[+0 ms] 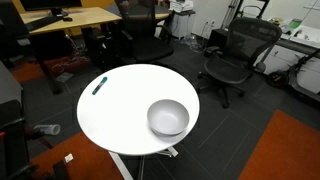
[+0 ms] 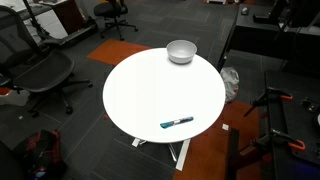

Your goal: Put the marker in the bowl

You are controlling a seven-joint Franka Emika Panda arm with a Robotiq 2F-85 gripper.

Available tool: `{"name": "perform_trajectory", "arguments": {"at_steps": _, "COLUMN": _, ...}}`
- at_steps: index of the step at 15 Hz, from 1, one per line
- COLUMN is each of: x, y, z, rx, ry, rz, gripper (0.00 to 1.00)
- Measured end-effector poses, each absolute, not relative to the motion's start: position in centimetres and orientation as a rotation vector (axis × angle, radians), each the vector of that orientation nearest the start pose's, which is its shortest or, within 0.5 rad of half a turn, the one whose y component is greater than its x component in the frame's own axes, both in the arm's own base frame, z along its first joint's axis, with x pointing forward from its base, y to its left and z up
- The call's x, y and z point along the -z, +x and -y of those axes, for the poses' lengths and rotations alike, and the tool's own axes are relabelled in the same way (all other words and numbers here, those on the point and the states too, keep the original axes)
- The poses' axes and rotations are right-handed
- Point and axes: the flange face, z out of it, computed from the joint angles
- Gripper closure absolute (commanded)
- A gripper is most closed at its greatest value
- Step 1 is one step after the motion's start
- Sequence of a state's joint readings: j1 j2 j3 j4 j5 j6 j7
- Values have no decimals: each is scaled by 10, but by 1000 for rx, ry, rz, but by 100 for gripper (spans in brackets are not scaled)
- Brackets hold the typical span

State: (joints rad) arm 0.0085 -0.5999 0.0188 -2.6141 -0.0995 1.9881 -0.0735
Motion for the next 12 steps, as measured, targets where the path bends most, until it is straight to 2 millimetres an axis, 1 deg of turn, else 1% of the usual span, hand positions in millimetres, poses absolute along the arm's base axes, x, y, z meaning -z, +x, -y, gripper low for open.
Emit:
{"name": "perform_trajectory", "arguments": {"at_steps": 6, "x": -441, "y": 357, "z": -4, "rx": -47, "ry": -3234, "rz": 225, "gripper": 0}}
{"name": "perform_trajectory", "arguments": {"at_steps": 7, "x": -441, "y": 357, "z": -4, "rx": -47, "ry": -3234, "rz": 225, "gripper": 8}}
{"name": "perform_trajectory", "arguments": {"at_steps": 11, "x": -442, "y": 358, "z": -5, "rx": -38, "ry": -3233, "rz": 235, "gripper": 0}}
{"name": "perform_trajectory", "arguments": {"at_steps": 12, "x": -442, "y": 361, "z": -7, "rx": -22, "ry": -3234, "rz": 255, "gripper": 0}}
